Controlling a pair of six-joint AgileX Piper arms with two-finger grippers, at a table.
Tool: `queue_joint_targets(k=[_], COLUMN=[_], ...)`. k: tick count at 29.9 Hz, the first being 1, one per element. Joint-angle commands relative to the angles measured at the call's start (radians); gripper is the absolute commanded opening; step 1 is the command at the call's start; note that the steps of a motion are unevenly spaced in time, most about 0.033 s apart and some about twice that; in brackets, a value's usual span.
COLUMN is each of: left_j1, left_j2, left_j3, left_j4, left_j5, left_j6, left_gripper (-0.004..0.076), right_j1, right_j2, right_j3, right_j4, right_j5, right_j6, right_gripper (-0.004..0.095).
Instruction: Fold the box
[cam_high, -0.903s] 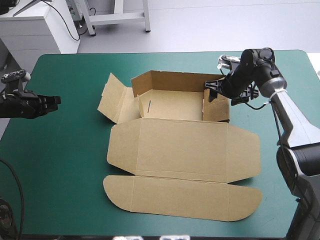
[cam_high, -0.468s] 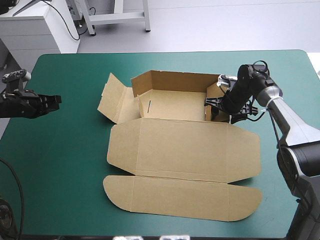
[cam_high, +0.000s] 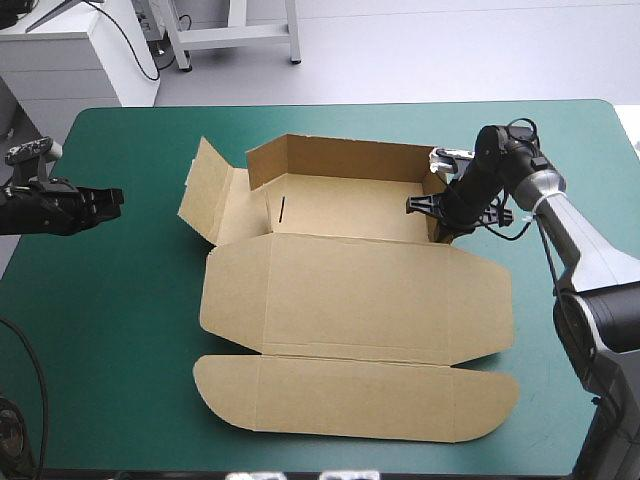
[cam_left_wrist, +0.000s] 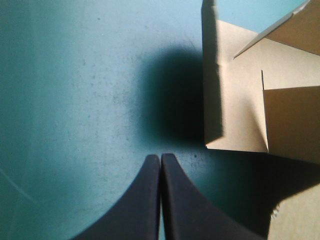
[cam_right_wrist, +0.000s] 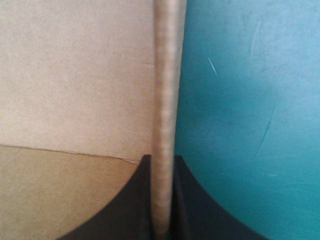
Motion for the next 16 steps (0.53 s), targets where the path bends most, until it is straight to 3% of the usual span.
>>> queue_joint_targets(k=[1,8,16], left_j1=[0.001,0.001,0.002], left_j2=[-0.032,-0.022,0.011], left_j3=[-0.027,-0.027,-0.027], left_j4=[-0.044,-0.067,-0.074], left_j5=[-0.026,-0.042,-0.137], left_j6=[-0.009,-0.021,-0.042], left_gripper=[-0.0008,-0.0008,-0.0009], right_j1=[-0.001,-0.018,-0.022], right_j2=[-0.08,-0.196,-0.385], right_j3=[-0.08,-0.133,-0.088], right_j4=[0.031,0.02,0.024], right_j5=[0.027,0.027,0.027], right_j6=[-0.034,-0.081,-0.155], right_gripper=[-0.001,-0.0014,-0.0014])
